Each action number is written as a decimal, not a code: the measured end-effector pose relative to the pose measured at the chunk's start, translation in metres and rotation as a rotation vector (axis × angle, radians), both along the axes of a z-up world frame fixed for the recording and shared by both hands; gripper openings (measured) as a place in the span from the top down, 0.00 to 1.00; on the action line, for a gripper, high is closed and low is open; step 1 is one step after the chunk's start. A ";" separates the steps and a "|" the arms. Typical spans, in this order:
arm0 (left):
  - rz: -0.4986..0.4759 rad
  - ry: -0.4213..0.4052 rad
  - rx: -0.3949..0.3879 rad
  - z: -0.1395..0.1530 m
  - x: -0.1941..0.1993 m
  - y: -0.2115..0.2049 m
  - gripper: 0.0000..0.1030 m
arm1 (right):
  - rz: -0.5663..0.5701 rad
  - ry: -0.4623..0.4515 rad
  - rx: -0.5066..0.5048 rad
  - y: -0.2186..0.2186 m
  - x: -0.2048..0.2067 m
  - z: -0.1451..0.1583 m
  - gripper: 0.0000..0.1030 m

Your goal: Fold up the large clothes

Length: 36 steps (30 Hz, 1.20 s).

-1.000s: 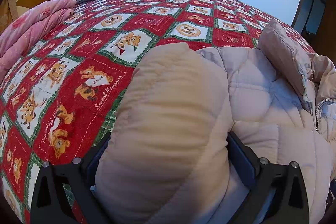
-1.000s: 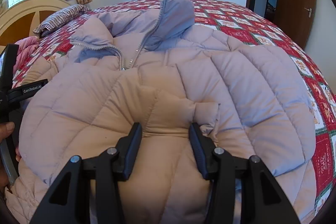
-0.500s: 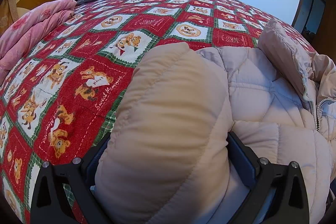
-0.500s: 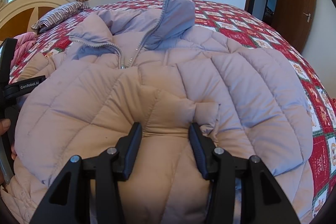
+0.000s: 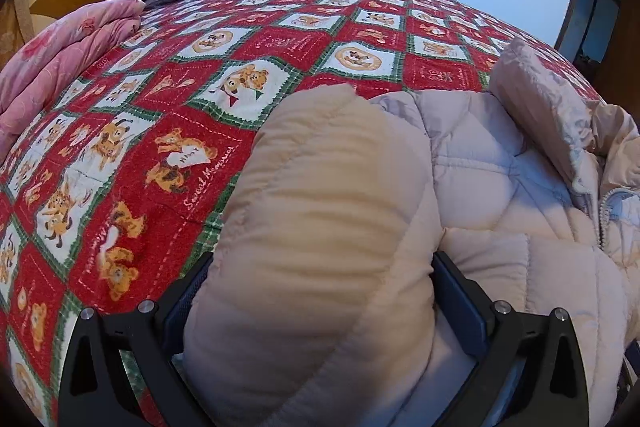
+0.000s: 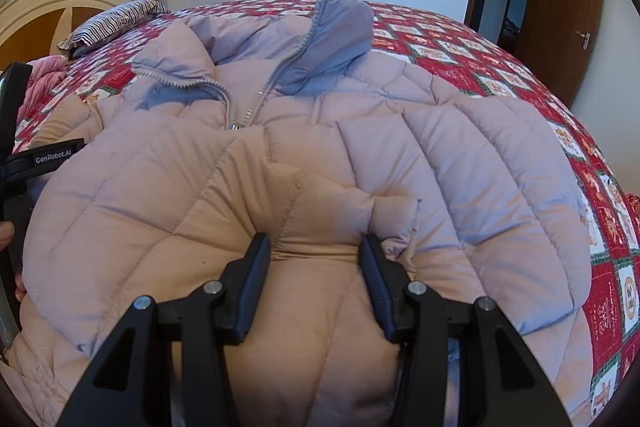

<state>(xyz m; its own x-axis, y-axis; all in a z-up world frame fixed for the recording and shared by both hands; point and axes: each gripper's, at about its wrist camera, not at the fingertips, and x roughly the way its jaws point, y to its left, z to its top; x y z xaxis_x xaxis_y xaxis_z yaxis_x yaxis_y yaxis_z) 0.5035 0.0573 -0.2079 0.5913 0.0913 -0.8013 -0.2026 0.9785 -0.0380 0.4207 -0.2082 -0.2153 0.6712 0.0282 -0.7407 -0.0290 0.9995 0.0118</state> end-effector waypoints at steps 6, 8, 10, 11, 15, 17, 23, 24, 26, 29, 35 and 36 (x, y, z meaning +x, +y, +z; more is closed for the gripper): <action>-0.094 -0.072 0.009 0.058 -0.008 -0.004 0.01 | 0.094 0.058 0.086 -0.013 0.004 0.019 0.36; -0.128 -0.112 0.007 0.080 0.000 -0.010 0.01 | 0.112 0.038 0.097 -0.016 0.008 0.034 0.17; -0.164 -0.123 -0.008 0.093 0.014 -0.018 0.01 | 0.100 -0.005 0.082 -0.021 0.017 0.052 0.10; -0.184 -0.123 -0.015 0.098 0.024 -0.023 0.01 | 0.088 -0.020 0.087 -0.026 0.026 0.061 0.09; -0.239 -0.122 0.007 0.108 0.073 -0.051 0.01 | 0.050 -0.043 0.114 -0.045 0.069 0.089 0.09; -0.258 -0.098 0.012 0.105 0.093 -0.061 0.01 | 0.018 -0.065 0.105 -0.053 0.095 0.102 0.08; -0.247 -0.047 0.008 0.080 0.146 -0.077 0.01 | 0.002 -0.005 0.124 -0.067 0.164 0.098 0.06; -0.244 -0.035 -0.013 0.076 0.152 -0.079 0.01 | 0.004 0.009 0.129 -0.068 0.171 0.093 0.06; -0.257 -0.022 -0.039 0.068 0.160 -0.084 0.01 | 0.008 0.043 0.112 -0.067 0.190 0.082 0.06; -0.285 -0.020 -0.025 0.062 0.164 -0.095 0.04 | 0.023 0.071 0.059 -0.064 0.206 0.070 0.10; -0.392 -0.010 -0.020 0.057 0.158 -0.100 0.92 | 0.119 0.140 0.031 -0.064 0.206 0.057 0.83; -0.410 -0.049 -0.013 0.064 0.150 -0.098 0.94 | 0.127 0.125 0.013 -0.064 0.201 0.058 0.84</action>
